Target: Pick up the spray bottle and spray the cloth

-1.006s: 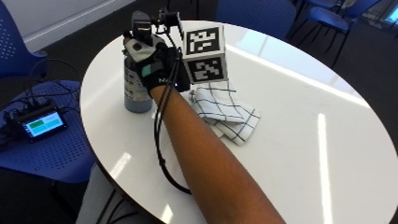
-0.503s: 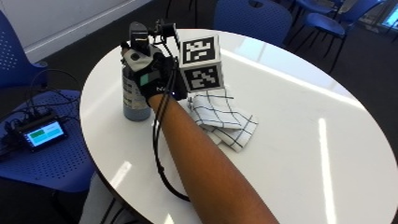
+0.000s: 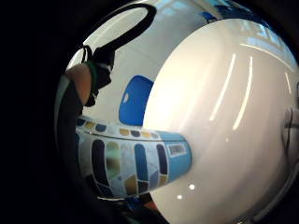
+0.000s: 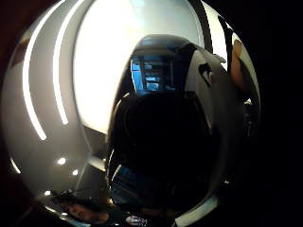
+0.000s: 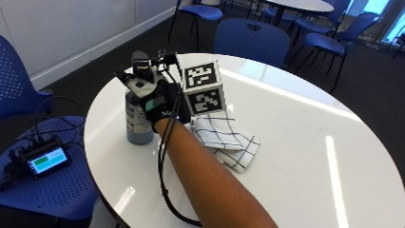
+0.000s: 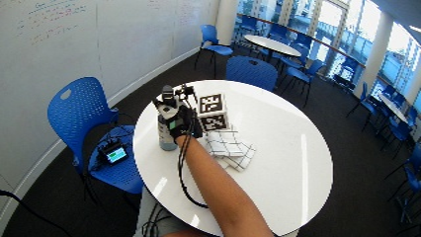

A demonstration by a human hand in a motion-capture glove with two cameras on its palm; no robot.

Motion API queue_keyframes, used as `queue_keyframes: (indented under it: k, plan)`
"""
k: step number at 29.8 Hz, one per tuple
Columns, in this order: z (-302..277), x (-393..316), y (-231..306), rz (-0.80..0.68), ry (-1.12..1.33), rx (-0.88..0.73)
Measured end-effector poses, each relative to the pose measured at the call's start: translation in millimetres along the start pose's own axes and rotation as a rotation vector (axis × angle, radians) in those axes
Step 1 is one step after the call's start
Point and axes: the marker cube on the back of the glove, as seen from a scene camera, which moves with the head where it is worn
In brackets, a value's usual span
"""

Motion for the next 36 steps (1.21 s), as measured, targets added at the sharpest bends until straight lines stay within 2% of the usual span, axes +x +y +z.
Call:
queue_keyframes:
  k: [18, 25, 31, 36]
  plan:
    - [-20, 21, -3, 0.098, 0.164, -0.147]
    - [-57, -36, -9, 0.022, 0.394, -0.215]
    - [-70, -79, 32, -0.099, 0.583, -0.377]
    - [-73, -102, 65, -0.233, 0.692, -0.422]
